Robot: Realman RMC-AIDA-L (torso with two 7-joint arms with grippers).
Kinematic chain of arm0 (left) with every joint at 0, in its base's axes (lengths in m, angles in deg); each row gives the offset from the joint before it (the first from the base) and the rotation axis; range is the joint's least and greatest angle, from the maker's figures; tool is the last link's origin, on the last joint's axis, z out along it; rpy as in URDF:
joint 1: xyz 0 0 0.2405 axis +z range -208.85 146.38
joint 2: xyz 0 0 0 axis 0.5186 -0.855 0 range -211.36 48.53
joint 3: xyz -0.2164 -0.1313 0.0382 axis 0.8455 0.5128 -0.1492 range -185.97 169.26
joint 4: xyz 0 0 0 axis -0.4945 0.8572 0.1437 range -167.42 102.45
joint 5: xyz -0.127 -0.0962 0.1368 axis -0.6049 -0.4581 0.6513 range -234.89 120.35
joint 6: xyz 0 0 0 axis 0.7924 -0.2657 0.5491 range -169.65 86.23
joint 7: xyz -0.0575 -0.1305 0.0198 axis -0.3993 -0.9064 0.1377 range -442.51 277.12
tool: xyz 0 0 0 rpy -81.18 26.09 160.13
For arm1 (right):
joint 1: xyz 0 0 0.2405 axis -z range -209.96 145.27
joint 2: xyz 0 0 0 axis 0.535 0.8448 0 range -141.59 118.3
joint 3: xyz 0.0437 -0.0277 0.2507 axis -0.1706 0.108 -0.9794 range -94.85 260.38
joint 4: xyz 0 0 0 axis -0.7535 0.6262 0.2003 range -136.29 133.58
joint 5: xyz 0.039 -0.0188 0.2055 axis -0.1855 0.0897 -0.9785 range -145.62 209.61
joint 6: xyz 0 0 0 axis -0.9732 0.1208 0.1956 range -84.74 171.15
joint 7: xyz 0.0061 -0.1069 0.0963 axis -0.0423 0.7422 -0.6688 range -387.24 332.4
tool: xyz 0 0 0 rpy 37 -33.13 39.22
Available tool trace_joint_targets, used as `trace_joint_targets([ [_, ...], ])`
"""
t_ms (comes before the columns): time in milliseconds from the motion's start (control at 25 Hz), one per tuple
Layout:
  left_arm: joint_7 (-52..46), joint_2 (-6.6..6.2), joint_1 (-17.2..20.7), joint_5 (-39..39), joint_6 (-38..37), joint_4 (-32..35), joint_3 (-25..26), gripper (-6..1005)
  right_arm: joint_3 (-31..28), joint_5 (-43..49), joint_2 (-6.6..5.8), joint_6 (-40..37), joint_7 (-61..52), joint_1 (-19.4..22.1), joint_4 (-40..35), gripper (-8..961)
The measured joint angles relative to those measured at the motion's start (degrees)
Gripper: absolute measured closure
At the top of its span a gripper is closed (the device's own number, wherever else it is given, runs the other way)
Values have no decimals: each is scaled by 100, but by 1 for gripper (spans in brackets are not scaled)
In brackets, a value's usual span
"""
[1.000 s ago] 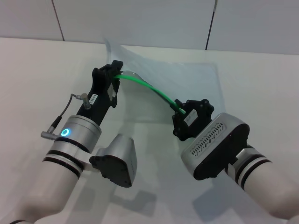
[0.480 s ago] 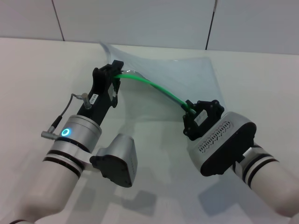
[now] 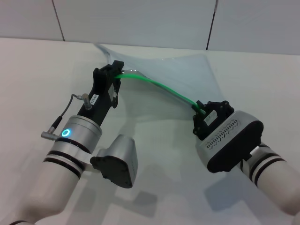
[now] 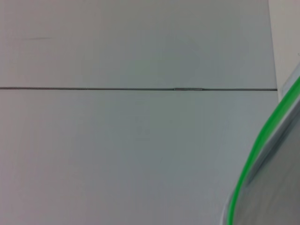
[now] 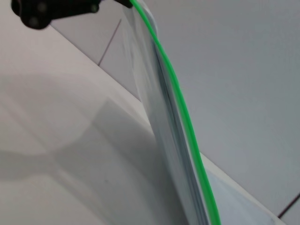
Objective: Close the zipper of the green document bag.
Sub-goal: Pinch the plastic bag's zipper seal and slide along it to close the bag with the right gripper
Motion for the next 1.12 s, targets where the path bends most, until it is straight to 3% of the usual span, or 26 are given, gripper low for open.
trace_joint_targets([
  [1120,20,0,2,9,-2,-9,0,947,8,-574,0,-90,65,0,566,876],
])
